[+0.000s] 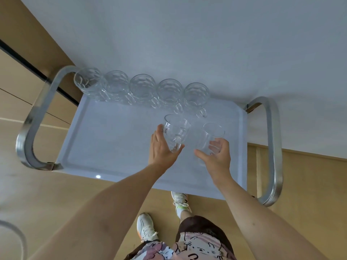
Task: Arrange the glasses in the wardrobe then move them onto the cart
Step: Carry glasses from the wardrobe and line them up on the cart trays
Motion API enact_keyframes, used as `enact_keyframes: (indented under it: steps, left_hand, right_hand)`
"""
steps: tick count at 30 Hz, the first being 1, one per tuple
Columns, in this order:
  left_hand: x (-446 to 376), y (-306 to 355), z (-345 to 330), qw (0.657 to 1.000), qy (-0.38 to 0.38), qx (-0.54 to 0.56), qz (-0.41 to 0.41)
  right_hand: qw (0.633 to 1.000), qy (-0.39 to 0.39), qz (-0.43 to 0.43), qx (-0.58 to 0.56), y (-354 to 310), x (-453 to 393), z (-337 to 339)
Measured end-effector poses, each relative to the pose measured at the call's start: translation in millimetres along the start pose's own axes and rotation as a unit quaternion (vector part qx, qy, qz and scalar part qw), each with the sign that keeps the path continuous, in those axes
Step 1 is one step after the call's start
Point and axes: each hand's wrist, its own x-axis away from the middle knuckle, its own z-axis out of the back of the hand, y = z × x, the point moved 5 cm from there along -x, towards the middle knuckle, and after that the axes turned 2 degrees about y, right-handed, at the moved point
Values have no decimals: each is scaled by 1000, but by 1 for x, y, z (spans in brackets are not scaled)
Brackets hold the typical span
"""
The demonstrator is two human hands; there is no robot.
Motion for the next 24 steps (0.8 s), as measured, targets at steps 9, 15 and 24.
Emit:
enact_keyframes:
  steps: [9, 15, 24]
  left_hand:
    - [11, -12, -8, 1000, -6, 22, 21]
    - [18, -29, 0, 998, -43, -48, -19]
    - [31, -50, 7, 987, -122, -97, 31]
  right_hand:
    - [1000, 4, 24, 2, 0, 12, -1]
    - [1000, 10, 25, 8, 2, 21, -3]
    - [999, 22, 34, 5, 9, 46, -5]
